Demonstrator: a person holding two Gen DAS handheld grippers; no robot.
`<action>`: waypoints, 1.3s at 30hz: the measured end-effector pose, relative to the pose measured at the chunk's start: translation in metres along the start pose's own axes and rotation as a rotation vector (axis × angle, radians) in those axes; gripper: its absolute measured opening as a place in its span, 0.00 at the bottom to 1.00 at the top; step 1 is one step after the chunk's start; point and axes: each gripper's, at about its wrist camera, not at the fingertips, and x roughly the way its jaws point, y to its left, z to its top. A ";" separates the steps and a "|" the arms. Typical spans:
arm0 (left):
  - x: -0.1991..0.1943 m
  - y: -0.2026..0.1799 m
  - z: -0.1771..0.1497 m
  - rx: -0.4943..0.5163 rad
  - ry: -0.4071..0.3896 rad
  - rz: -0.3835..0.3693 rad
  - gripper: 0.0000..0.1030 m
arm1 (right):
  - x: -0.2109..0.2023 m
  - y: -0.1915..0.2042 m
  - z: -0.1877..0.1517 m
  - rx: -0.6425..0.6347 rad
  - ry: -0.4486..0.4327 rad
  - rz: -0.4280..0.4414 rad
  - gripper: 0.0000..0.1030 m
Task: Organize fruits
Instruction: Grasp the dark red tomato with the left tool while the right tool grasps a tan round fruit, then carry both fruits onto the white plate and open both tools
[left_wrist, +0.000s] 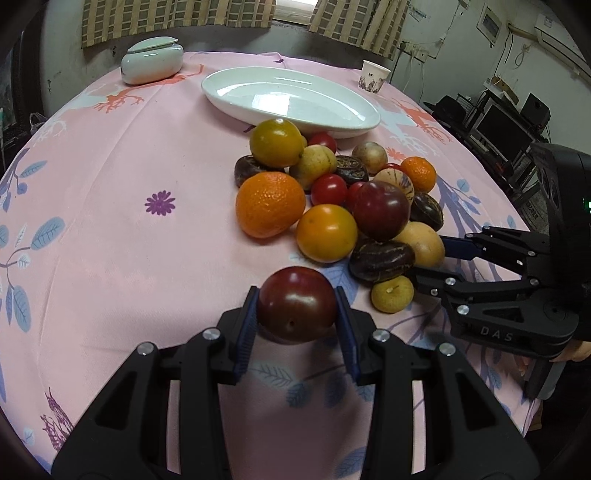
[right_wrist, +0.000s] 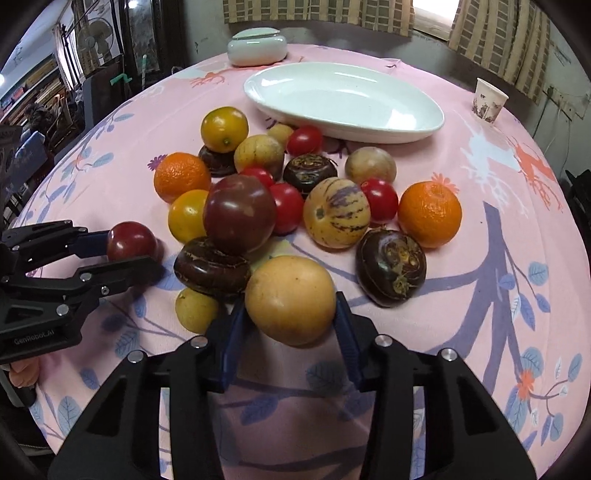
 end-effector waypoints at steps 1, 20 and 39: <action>-0.001 0.000 0.000 -0.004 0.005 -0.001 0.38 | -0.001 -0.003 0.000 0.015 -0.002 0.013 0.44; 0.016 -0.020 0.164 0.135 -0.069 0.132 0.39 | -0.021 -0.072 0.125 -0.001 -0.128 -0.061 0.44; 0.166 0.040 0.266 -0.003 0.062 0.216 0.73 | 0.113 -0.135 0.221 0.127 0.002 -0.035 0.63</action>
